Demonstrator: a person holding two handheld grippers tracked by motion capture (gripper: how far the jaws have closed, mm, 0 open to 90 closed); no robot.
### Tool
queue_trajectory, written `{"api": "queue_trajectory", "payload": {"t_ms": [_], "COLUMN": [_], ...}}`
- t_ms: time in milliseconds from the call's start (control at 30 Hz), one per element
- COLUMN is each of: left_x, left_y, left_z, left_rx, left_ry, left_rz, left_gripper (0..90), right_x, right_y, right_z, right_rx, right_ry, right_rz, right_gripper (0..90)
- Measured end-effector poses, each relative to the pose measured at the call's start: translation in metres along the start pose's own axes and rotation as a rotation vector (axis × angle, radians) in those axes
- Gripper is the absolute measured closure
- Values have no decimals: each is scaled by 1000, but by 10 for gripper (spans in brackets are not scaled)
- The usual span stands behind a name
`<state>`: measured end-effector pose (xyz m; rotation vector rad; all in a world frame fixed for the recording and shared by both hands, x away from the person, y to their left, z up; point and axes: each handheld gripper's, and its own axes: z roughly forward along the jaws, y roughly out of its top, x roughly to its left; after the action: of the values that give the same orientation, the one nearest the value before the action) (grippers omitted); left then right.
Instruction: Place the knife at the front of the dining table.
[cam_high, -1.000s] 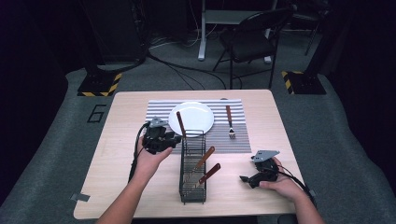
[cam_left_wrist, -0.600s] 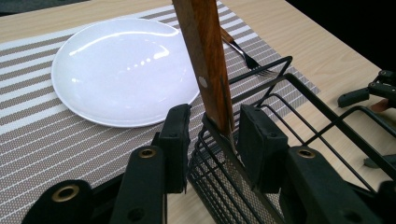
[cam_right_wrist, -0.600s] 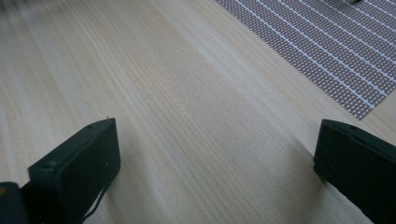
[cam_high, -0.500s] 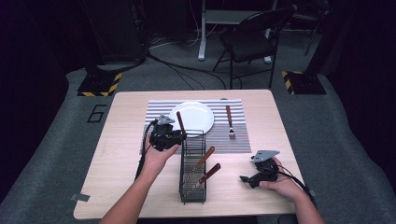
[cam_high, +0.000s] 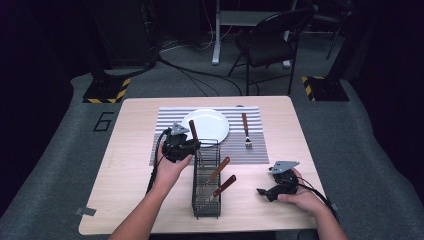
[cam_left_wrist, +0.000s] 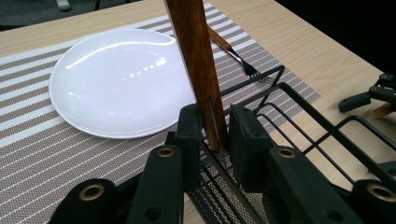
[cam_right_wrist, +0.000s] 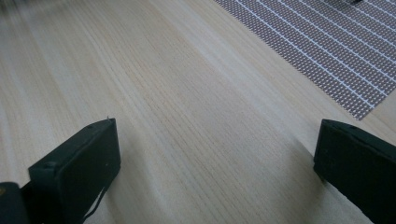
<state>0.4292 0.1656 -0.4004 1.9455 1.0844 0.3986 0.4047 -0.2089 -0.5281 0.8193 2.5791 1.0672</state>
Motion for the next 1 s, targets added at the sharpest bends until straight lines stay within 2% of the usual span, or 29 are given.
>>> {"api": "queue_trajectory", "payload": {"t_ms": [67,133,200,333,533,1000], "left_x": [-2,-2,-5,-10,-16,-19], "left_y": [-1,-2,-2,-1,4,22], "left_z": [-2,-3,-4,-3,-4,-20], "left_rx": [-10,-19,-21,-25,-5,-33], "left_ry": [-3,-32,-50,-70,-70,-82], "left_rz": [5,-3,8,18,64,84], "left_gripper": [757,777,786,801,804,804], "right_x": [0,0,0,0,0,0], "right_y": [0,0,0,0,0,0], "right_z": [0,0,0,0,0,0], "right_rx": [0,0,0,0,1,0], "right_ry": [0,0,0,0,1,0], "right_rz": [0,0,0,0,0,0], "right_gripper": [0,0,0,0,0,0]}}
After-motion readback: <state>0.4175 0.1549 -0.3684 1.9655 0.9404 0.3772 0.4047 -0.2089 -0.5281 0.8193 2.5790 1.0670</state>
